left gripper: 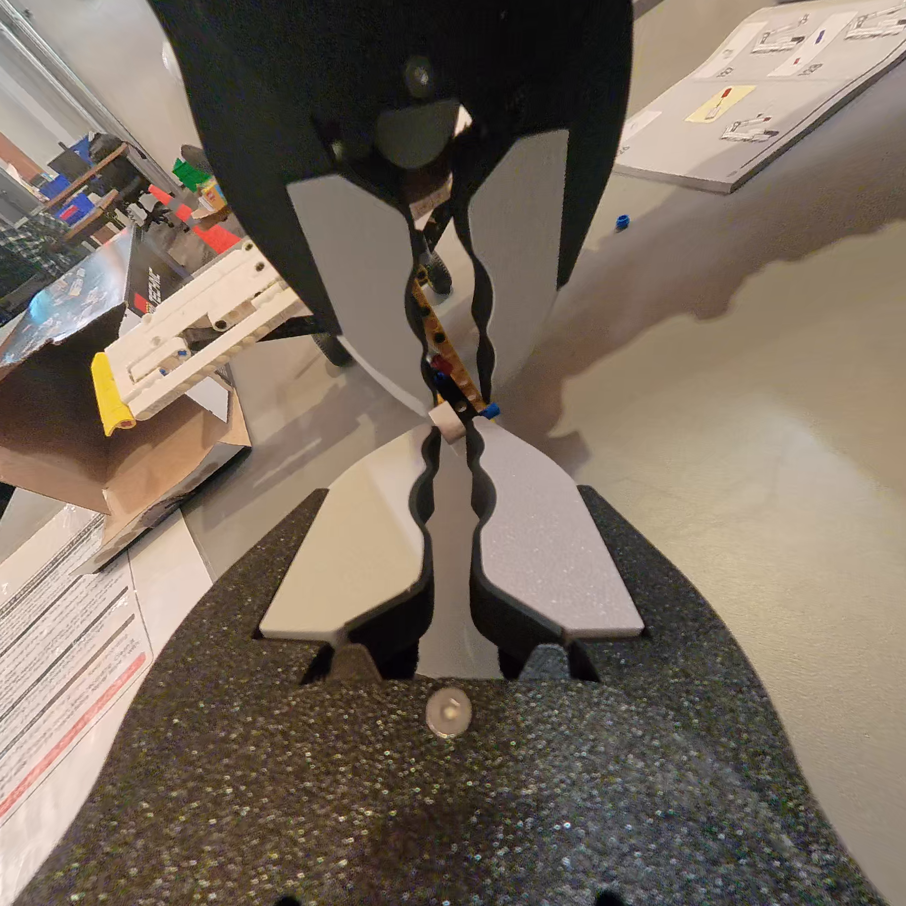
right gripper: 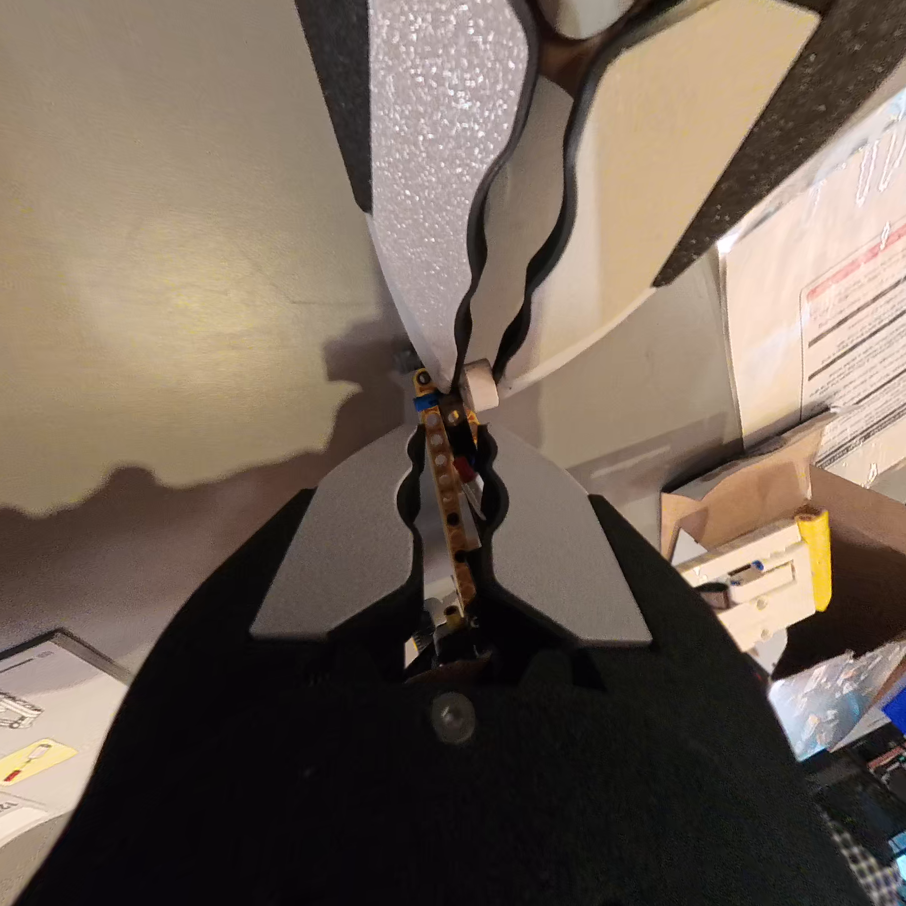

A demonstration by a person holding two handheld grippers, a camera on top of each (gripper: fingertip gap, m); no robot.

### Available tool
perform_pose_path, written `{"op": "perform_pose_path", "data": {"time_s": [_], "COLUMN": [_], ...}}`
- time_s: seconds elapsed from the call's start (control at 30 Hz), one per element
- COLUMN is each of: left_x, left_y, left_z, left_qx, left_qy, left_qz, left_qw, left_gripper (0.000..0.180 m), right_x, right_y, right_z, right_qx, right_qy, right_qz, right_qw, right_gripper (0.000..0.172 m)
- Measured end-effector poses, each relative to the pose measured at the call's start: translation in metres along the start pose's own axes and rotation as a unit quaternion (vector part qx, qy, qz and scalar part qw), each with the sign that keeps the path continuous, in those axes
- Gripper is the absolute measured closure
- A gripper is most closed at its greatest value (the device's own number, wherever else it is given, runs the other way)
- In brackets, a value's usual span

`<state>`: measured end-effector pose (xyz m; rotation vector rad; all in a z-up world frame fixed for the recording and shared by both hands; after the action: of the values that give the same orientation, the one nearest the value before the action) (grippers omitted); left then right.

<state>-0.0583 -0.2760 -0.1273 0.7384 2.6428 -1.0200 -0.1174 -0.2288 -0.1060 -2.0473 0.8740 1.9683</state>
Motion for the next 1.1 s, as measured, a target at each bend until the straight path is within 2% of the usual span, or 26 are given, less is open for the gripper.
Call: {"op": "perform_pose_path", "data": {"time_s": [0.4,0.5,0.97,1.03,1.1], "left_x": [-0.001,-0.001,0.0,0.0,-0.008], "left_y": [-0.001,0.001,0.0,-0.002,-0.024], "left_z": [0.001,0.001,0.002,0.003,0.016], "left_qx": [0.005,0.015,0.015,0.016,0.025], "left_qy": [-0.004,-0.006,-0.014,-0.027,-0.083], "left_qz": [-0.015,-0.019,-0.026,-0.042,-0.147], "left_qw": [1.0,1.0,0.999,0.999,0.985], "left_gripper": [0.17,0.17,0.17,0.171,0.172], "right_x": [-0.003,-0.005,-0.001,-0.001,-0.001], "right_y": [0.0,0.002,0.003,0.004,-0.004], "right_z": [-0.001,0.0,-0.003,-0.002,-0.002], "right_qx": [-0.023,-0.024,-0.038,-0.043,-0.053], "right_qy": [0.014,0.024,0.025,0.017,0.016], "right_qz": [0.009,0.014,-0.023,-0.026,-0.054], "right_qw": [1.0,0.999,0.999,0.999,0.997], "right_gripper": [0.154,0.161,0.163,0.163,0.164]}}
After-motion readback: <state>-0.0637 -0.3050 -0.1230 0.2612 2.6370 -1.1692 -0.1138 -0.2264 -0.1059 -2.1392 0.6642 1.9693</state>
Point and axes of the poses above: each gripper's, where its closed fingertips meet, x out along the fingers, z out of its underside, y = z × x across the jaws, the point moved 6 cm from there along -x, back along the fingers, and after that the axes turned 13 degrees about x, right-handed, at the moved point
